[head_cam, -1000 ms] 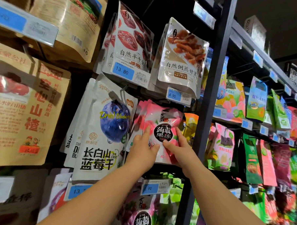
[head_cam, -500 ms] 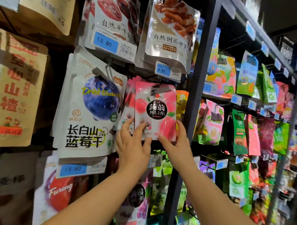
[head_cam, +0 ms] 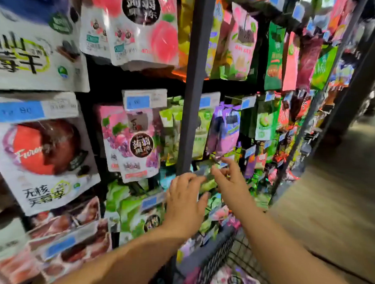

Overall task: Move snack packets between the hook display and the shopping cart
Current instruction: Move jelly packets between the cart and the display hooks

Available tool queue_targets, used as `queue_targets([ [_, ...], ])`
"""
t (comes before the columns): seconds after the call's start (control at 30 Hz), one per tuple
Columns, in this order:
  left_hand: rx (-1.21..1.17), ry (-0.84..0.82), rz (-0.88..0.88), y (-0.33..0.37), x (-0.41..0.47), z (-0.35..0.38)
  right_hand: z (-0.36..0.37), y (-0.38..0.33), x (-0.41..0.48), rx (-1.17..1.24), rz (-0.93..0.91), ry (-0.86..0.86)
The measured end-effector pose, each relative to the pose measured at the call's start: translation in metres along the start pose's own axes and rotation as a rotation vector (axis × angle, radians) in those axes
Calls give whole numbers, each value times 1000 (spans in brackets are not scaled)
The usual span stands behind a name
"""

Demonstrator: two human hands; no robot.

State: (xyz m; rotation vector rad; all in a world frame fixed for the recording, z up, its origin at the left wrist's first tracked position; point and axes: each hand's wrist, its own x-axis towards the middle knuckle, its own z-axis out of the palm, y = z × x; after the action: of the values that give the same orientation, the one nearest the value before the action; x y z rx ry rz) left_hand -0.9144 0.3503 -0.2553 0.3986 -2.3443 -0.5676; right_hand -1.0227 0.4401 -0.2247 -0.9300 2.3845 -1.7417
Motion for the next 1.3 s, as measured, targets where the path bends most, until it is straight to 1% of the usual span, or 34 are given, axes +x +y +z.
queue_targets([
  [0.07, 2, -165, -48, 1, -29, 37, -12, 41, -24, -29, 120, -8],
  [0.13, 18, -217, -1, 3, -56, 69, -26, 77, -51, -51, 222, -1],
  [0.17, 35, -278, 24, 5, -69, 83, -33, 97, -64, -53, 267, 12],
  [0.27, 113, -604, 93, 11, -108, 123, -57, 150, -110, -97, 438, 26],
  [0.37, 74, -846, 173, 19, -149, 153, -87, 198, -163, -134, 639, 76],
  [0.43, 40, -1010, 196, 20, -176, 171, -107, 222, -200, -187, 754, 60],
  [0.47, 55, -1045, 201, 19, -186, 178, -117, 233, -217, -217, 815, 55],
  [0.53, 88, -1070, 205, 16, -195, 185, -136, 254, -247, -254, 931, 81],
  [0.6, 92, -1088, 201, 16, -197, 189, -153, 270, -270, -244, 1002, 118],
  [0.7, 91, -1115, 125, 17, -196, 188, -172, 283, -296, -227, 1118, 172],
  [0.77, 100, -1134, 87, 17, -196, 189, -181, 291, -312, -241, 1180, 158],
  [0.87, 129, -1156, 84, 19, -198, 190, -190, 303, -336, -242, 1291, 145],
  [0.93, 142, -1169, 74, 20, -196, 191, -194, 309, -346, -195, 1341, 201],
  [1.03, 153, -1197, 51, 17, -196, 195, -202, 318, -353, -58, 1441, 277],
  [1.13, 171, -1204, 47, 15, -198, 198, -210, 331, -354, -13, 1497, 330],
  [1.2, 190, -1212, 47, 16, -198, 198, -215, 351, -358, -22, 1524, 344],
  [1.3, 211, -1233, 19, 17, -199, 199, -221, 386, -368, -90, 1582, 302],
])
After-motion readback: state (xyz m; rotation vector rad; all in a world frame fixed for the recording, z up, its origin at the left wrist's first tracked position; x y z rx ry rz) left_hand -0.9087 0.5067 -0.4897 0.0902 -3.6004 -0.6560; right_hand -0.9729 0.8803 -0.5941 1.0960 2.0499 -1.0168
